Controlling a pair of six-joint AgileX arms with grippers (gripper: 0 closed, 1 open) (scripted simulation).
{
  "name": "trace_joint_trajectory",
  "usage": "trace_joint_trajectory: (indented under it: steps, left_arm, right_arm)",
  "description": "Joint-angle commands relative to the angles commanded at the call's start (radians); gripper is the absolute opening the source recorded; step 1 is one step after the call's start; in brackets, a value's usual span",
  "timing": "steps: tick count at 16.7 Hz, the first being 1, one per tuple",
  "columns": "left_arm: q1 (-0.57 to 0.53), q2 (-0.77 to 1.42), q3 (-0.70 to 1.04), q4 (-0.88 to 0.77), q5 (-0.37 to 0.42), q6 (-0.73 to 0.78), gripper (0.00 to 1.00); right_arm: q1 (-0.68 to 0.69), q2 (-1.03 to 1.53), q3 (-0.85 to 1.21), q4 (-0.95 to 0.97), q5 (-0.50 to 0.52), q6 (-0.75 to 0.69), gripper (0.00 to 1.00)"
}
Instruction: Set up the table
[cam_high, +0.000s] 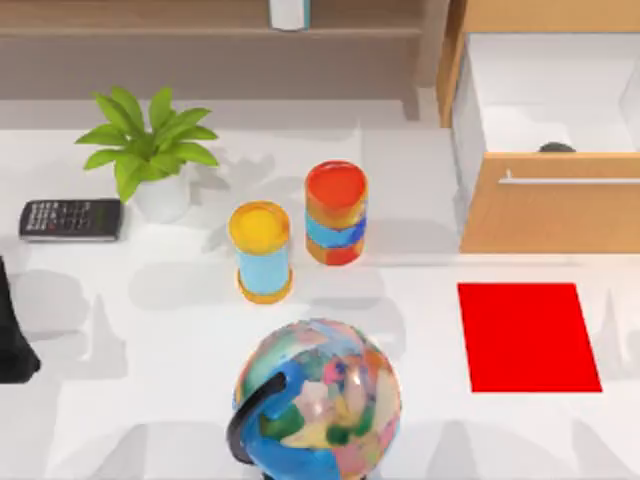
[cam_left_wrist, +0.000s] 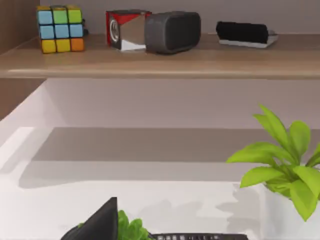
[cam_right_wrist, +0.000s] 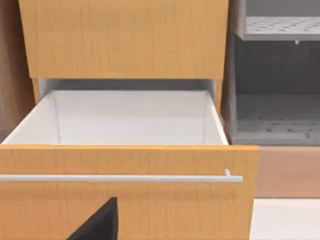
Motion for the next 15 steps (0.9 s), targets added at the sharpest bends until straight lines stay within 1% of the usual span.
trace_joint_trajectory:
  steps: [4,7,10,15]
  left_arm:
    - [0.000,0.000,0.000,0.000,0.000,0.000,1.00]
    - [0.000,0.000,0.000,0.000,0.000,0.000,1.00]
    - [0.000,0.000,0.000,0.000,0.000,0.000,1.00]
    - [0.000,0.000,0.000,0.000,0.000,0.000,1.00]
  right_arm:
    - [-0.005,0.025,0.027,-0.014,0.008,0.002,1.00]
    - [-0.008,0.136,0.145,-0.079,0.026,0.015,1.00]
    - [0.010,0.332,0.345,-0.185,0.026,0.039,1.00]
    - [0.041,0.822,0.759,-0.409,0.017,0.100,1.00]
